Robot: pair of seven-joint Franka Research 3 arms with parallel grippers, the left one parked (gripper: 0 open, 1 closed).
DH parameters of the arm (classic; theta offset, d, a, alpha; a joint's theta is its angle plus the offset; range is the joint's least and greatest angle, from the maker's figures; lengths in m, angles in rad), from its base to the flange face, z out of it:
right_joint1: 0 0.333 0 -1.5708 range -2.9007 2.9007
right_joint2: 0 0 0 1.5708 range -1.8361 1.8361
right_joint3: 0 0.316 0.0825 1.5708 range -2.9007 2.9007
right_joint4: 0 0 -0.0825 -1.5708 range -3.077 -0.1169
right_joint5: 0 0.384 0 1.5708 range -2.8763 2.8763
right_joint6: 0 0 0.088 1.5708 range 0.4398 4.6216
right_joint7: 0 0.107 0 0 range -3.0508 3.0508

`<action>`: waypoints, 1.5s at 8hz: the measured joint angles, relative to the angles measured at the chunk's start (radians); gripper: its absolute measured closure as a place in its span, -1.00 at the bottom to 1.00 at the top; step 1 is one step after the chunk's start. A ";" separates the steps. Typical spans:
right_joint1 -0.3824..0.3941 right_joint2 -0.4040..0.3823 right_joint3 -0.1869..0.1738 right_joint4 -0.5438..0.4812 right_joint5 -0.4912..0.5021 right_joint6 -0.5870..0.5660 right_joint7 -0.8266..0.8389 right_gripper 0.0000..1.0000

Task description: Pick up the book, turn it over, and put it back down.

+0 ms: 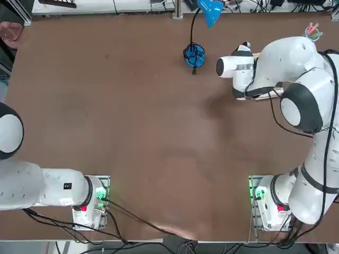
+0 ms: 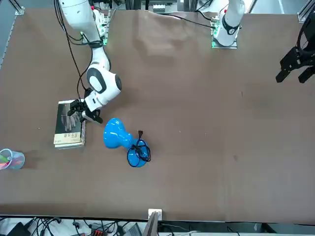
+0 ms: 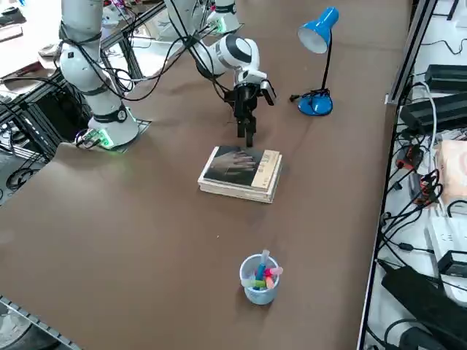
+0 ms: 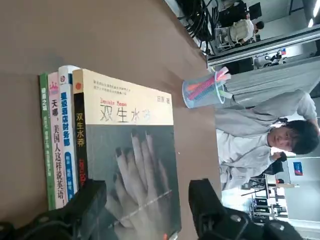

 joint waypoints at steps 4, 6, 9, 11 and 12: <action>-0.022 -0.119 -0.003 0.022 0.137 0.019 -0.133 -0.99; -0.028 -0.222 -0.008 0.076 0.321 0.015 -0.326 -0.99; -0.083 -0.365 -0.013 0.188 0.580 -0.106 -0.696 -0.99; -0.146 -0.420 -0.015 0.303 0.784 -0.222 -0.949 -0.99; -0.191 -0.432 -0.016 0.367 0.889 -0.286 -1.057 -0.99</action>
